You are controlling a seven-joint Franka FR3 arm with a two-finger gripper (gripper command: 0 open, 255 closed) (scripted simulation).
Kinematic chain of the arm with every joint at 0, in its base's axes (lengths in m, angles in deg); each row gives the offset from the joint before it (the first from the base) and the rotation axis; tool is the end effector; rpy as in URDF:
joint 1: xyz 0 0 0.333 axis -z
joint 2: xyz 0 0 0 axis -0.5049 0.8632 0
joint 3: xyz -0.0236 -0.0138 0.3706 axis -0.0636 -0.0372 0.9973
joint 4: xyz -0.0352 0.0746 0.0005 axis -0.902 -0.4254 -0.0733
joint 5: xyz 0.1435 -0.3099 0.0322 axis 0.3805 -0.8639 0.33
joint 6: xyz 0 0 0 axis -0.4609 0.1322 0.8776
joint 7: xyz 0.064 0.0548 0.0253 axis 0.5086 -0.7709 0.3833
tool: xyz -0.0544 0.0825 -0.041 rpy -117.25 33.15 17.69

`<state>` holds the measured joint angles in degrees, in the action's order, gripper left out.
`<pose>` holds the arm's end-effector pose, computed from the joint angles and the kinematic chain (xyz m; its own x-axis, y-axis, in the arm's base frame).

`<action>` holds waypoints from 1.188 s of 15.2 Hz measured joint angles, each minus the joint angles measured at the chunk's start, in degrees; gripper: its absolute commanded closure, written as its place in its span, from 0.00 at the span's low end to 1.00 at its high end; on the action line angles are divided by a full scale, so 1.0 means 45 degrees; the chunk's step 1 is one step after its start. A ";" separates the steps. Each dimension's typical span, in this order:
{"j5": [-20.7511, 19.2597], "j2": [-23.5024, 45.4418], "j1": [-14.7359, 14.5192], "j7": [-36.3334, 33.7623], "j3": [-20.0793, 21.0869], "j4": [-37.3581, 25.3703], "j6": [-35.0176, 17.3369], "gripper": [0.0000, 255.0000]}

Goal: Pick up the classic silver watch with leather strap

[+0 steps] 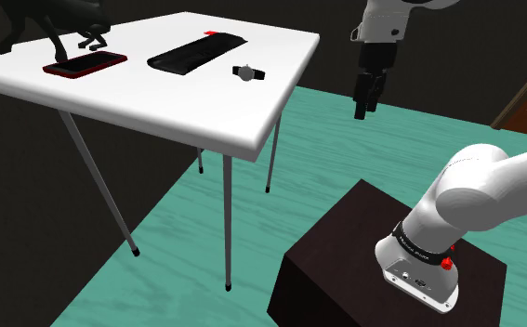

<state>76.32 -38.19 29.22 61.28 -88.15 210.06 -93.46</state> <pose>0.2118 -0.0069 0.5779 0.9691 0.1118 -0.2198 0.0858 -0.9885 -0.1249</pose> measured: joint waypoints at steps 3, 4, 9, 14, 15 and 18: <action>0.0082 0.0518 -0.0167 0.0010 0.0148 -0.0535 -0.0035 0.00; 0.0143 0.0938 -0.0286 0.0002 0.0265 -0.0977 -0.0056 0.00; 0.0326 0.2805 -0.0839 0.0021 0.0843 -0.3150 0.0036 0.00; 0.0375 0.4853 -0.1333 -0.0061 0.1485 -0.5768 0.0389 0.00; 0.0364 0.5181 -0.1426 -0.0079 0.1607 -0.6273 0.0523 0.00; 0.0258 0.6399 -0.1685 -0.0121 0.1971 -0.8060 0.0966 0.00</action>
<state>77.48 -9.39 21.63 60.73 -79.28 173.79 -89.11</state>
